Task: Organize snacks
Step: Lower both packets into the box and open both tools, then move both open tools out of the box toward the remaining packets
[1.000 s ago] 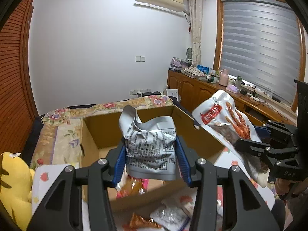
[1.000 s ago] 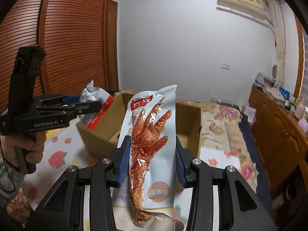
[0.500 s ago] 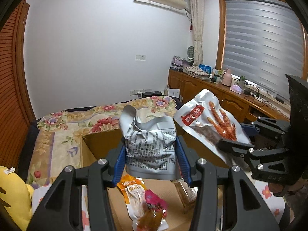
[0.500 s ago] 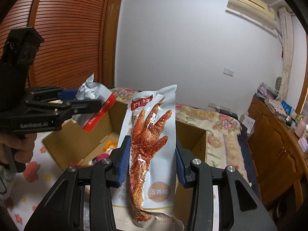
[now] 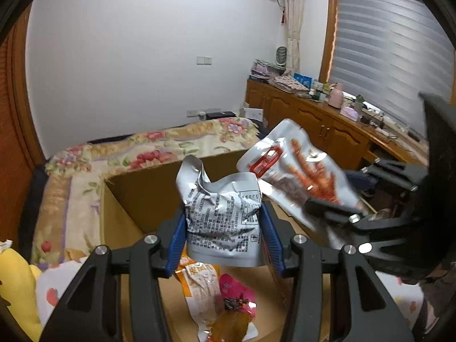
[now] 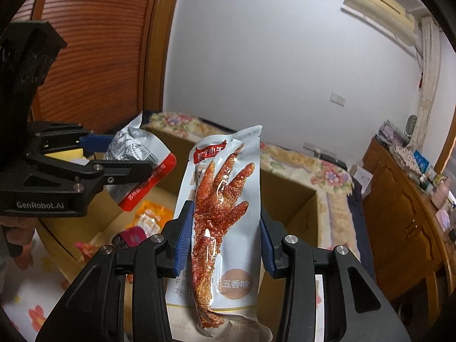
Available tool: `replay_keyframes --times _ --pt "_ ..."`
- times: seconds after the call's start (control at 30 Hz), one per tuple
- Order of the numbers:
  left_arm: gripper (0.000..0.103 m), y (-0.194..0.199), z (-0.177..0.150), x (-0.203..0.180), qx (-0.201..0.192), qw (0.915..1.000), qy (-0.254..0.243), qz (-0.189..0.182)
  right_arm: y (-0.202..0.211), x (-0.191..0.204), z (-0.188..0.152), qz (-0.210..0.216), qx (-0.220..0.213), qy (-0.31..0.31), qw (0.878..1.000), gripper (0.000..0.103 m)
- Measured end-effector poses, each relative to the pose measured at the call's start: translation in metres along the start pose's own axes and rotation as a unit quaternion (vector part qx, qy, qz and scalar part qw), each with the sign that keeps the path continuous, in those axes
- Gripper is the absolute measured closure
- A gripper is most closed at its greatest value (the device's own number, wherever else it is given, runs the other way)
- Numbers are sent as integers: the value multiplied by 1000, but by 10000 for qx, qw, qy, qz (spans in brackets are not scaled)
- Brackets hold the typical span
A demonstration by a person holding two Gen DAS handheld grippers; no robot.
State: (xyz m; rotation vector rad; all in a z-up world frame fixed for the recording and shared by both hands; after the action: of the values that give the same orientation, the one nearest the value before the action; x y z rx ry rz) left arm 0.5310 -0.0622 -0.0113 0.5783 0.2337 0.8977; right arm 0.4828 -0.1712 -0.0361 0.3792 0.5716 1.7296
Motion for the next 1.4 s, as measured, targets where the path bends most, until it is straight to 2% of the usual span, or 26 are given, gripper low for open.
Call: replay_keyframes --times 0.1,0.3,0.63,0.83,0.93,1.07,1.13,1.17,1.2,1.4 --pt "55 -1 -2 -2 92 9997 -140 150 -8 -2 -7 -62 159 1 9999 62" --pt "54 1 -2 -6 193 9995 -206 150 -16 -8 -20 -66 404 -132 9991 62" --pt "52 0 -26 -16 750 9964 -393 95 -25 -14 -29 57 725 -413 9965 61" --pt "42 -1 -35 -19 1071 9936 -327 136 -27 -14 -32 75 910 -503 9946 61" --pt "42 2 -38 -21 1159 9928 -269 126 -22 -11 -32 56 877 -463 9951 53" --pt "39 13 -36 -21 1139 9929 -249 218 -4 -7 -32 155 767 -505 9957 53" --pt "32 22 -35 -24 1066 9937 -232 243 11 -5 -31 220 629 -556 9962 53" --pt "23 27 -35 -24 1001 9943 -230 277 19 -5 -30 246 571 -590 9963 53" --pt "18 34 -33 -26 899 9952 -228 324 29 -5 -30 278 497 -627 9964 53" --pt "17 72 -34 -38 470 9983 -41 343 84 -3 -37 417 150 -788 9959 53"
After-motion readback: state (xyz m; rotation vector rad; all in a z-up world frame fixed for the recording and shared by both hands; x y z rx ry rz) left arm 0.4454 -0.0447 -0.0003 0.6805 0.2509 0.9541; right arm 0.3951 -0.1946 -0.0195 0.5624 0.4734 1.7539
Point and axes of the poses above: each gripper's, at about its wrist camera, not at the fingertips, and y roughly against the way its jaws point, x to its left, z to its top, the point moved 7 cm from there along -y, roughly the way its jaws point, and after that the axes turned 12 degrees about -y, right-handed, at the moved point
